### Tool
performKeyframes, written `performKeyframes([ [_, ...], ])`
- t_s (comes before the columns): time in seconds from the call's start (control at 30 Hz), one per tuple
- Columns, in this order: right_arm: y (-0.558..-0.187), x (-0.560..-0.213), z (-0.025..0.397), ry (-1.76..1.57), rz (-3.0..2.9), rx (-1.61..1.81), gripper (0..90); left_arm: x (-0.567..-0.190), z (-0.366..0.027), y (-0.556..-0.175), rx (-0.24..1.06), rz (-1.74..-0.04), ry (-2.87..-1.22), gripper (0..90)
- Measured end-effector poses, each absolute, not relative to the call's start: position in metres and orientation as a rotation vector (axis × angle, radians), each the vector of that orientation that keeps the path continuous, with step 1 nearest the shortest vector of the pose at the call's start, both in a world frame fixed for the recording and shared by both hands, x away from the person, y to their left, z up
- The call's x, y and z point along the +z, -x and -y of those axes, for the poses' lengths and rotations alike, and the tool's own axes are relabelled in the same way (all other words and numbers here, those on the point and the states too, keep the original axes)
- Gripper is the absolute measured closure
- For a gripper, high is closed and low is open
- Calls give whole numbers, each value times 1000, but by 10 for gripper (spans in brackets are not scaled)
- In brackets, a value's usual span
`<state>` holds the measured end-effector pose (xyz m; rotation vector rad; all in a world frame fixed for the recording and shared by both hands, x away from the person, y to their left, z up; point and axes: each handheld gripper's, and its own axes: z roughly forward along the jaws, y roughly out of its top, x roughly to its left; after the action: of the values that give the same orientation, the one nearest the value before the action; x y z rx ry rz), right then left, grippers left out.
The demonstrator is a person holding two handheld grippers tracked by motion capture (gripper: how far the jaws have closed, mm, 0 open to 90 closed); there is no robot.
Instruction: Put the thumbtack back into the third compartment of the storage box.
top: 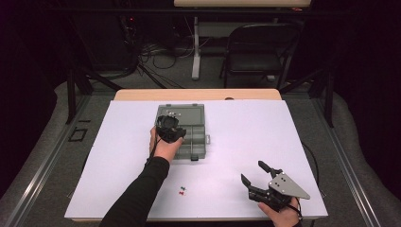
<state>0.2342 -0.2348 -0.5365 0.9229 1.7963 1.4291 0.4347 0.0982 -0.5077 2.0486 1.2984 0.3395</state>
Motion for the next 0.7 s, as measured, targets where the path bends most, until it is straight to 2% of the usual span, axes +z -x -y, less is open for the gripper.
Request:
performKeyframes([
  [0.1,-234,-537,235,-925,-1797,1430,239,-507,-99,-434,359,-1285,-2043,650],
  [0.13,-234,-537,235,-926,-1798,1430,239,-506,-100,-434,365,-1280,-2040,650],
  [0.17,-234,-537,235,-927,-1799,1429,239,-505,-101,-433,374,-1273,-2026,561],
  [0.23,-234,-537,235,-928,-1797,1429,239,-503,-103,-431,396,-1264,-2010,493],
  [0.4,-234,-537,235,-932,-1796,1427,239,-497,-108,-423,412,-1235,-1997,450],
  [0.7,-234,-537,235,-934,-1794,1427,238,-483,-119,-406,492,-1144,-1985,443],
])
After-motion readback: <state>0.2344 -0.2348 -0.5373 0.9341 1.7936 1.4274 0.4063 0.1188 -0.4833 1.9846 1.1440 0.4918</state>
